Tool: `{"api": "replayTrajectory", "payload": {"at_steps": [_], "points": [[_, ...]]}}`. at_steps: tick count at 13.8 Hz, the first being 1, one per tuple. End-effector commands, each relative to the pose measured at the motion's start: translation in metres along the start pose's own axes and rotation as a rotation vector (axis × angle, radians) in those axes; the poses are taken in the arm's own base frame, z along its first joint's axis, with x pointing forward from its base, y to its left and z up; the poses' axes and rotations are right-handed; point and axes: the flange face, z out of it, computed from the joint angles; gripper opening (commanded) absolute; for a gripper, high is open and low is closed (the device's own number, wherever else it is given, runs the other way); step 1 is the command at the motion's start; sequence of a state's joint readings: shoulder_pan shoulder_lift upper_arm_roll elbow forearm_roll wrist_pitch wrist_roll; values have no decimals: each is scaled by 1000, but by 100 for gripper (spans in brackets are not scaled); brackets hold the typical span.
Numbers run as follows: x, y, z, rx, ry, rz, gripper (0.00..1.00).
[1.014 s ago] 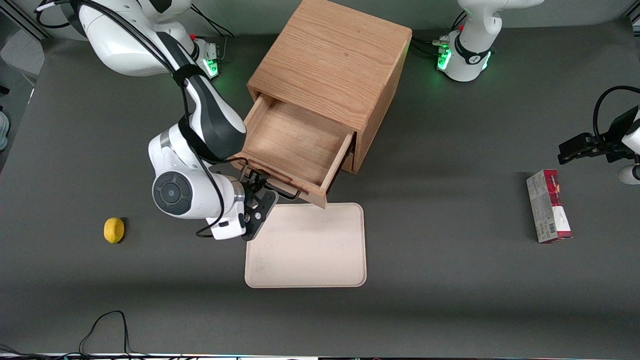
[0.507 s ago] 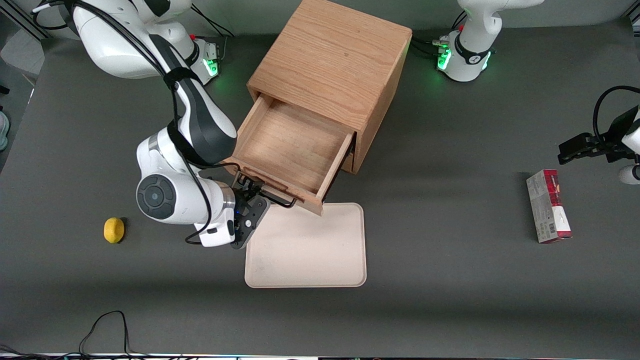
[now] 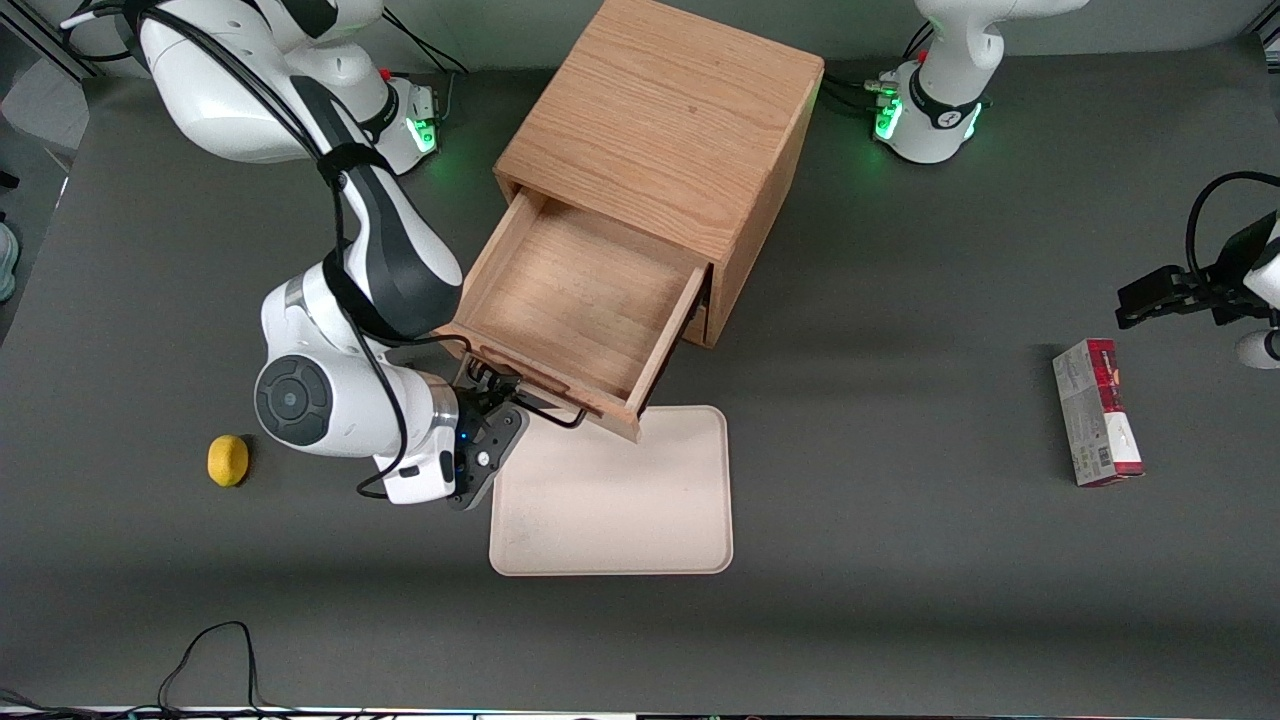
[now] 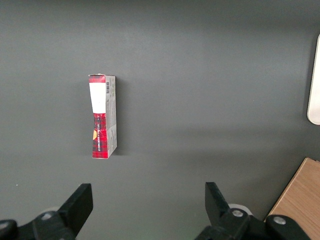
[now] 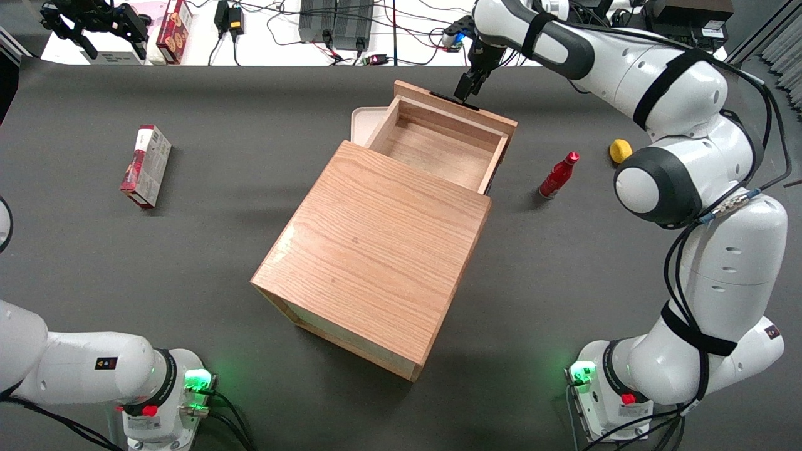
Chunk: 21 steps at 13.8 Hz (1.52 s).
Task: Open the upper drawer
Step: 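Keep pulling the drawer further out with the right gripper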
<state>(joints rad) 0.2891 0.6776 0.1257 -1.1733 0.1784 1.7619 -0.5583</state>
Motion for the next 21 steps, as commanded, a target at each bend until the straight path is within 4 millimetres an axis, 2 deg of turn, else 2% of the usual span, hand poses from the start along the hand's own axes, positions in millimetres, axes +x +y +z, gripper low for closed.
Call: {"api": "replayTrajectory", "payload": {"at_steps": [1,9,14,16,21], "points": [[4,14,-2,1,32,-10,100],[1,29,-4,-8,48,8,100],[1,32,-12,-21,63,13,100],[-4,40,-17,-35,66,30,100],[-5,34,-26,-41,52,26,100]]}}
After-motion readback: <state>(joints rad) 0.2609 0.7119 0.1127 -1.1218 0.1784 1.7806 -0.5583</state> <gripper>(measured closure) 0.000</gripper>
